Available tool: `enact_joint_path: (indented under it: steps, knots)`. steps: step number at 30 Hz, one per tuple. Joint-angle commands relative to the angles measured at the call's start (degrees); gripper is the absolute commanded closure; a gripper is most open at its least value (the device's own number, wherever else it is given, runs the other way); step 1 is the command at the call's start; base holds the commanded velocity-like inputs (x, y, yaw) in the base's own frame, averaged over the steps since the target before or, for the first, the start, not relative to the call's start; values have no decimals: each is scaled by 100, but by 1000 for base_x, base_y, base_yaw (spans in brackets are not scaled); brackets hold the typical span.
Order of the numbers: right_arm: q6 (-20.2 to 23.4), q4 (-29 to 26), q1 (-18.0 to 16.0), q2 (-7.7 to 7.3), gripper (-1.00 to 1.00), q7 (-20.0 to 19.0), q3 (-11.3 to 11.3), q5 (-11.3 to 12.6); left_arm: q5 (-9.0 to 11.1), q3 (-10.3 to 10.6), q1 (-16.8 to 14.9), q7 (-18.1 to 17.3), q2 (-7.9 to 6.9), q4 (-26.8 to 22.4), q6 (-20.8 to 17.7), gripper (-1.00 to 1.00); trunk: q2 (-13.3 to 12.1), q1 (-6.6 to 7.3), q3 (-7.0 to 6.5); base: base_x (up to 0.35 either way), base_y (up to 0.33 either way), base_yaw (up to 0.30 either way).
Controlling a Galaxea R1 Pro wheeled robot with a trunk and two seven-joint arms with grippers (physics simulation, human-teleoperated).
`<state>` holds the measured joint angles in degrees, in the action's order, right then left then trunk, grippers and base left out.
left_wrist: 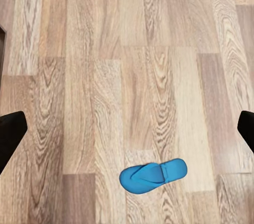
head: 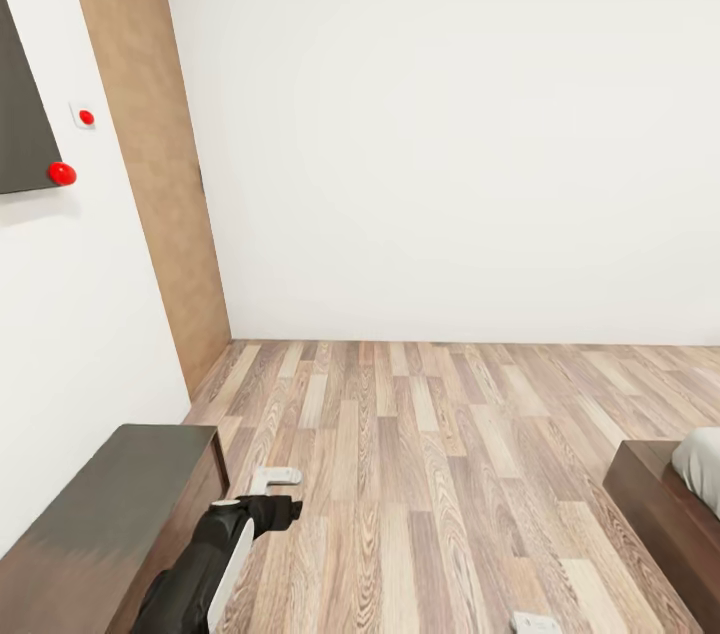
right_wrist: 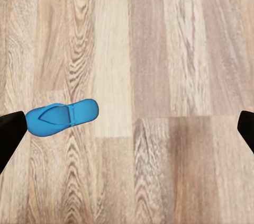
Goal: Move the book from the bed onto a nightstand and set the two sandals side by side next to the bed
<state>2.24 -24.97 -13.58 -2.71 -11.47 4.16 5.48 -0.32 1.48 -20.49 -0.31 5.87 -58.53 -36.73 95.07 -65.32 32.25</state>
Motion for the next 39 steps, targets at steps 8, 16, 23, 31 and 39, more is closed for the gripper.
enact_joint_path:
  steps: [8,16,23,31,39]
  knots:
    - [-168,18,-3,4,-100,-52,46,75,0,1,-8,-6,-9,-83,-26,-100,325,-176,150,0,0,-33]
    - [-179,19,-4,-1,-100,-55,56,74,-1,1,-9,3,-14,-96,-19,-100,446,-242,204,0,0,-241]
    - [-175,19,-2,-1,-100,-49,57,67,-2,0,-8,4,-32,-88,-19,-100,446,-242,204,0,0,-278]
    - [-171,11,-3,-1,-100,-49,57,67,-3,1,-8,4,-16,-51,-27,-100,446,-242,204,0,-172,-149]
    - [-171,10,-4,-1,-100,-37,50,61,-11,6,-9,4,-15,-19,-20,-100,446,-242,204,0,-316,-1]
